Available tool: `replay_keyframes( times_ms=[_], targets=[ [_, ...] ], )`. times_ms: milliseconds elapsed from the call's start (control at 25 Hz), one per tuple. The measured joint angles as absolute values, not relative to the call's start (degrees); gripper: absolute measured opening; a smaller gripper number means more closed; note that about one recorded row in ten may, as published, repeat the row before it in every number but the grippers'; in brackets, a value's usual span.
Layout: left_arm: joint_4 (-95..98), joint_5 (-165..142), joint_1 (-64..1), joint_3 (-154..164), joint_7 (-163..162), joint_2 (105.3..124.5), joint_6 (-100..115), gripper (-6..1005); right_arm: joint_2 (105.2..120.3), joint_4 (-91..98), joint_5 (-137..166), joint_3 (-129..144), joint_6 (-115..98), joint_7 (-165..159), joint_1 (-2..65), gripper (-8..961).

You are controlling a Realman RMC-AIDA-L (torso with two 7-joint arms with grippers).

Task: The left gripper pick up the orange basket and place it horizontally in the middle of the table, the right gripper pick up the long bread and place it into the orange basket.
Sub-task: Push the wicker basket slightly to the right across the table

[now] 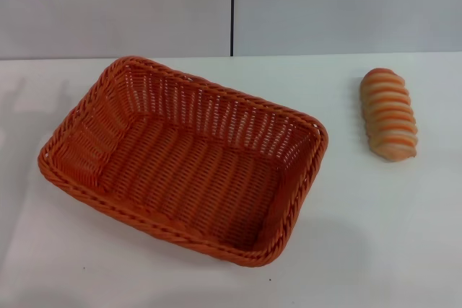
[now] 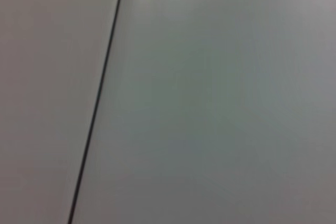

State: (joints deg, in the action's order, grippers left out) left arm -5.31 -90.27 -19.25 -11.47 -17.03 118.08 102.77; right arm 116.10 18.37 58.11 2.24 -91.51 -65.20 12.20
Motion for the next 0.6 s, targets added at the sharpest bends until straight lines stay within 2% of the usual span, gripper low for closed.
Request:
replay_keyframes(
  times_ms=[360, 600],
  targets=[
    [2.77, -90.39, -20.49, -11.2, -26.06, 117.96, 90.54, 791, 116.53, 18.03, 58.09, 2.33, -91.4, -65.25, 11.54, 783],
    [5.51, -91.07, -20.91, -6.74, -28.93, 117.88, 95.59, 790, 116.81, 17.78, 58.09, 2.37, -91.09, -65.26, 11.13, 783]
  ],
)
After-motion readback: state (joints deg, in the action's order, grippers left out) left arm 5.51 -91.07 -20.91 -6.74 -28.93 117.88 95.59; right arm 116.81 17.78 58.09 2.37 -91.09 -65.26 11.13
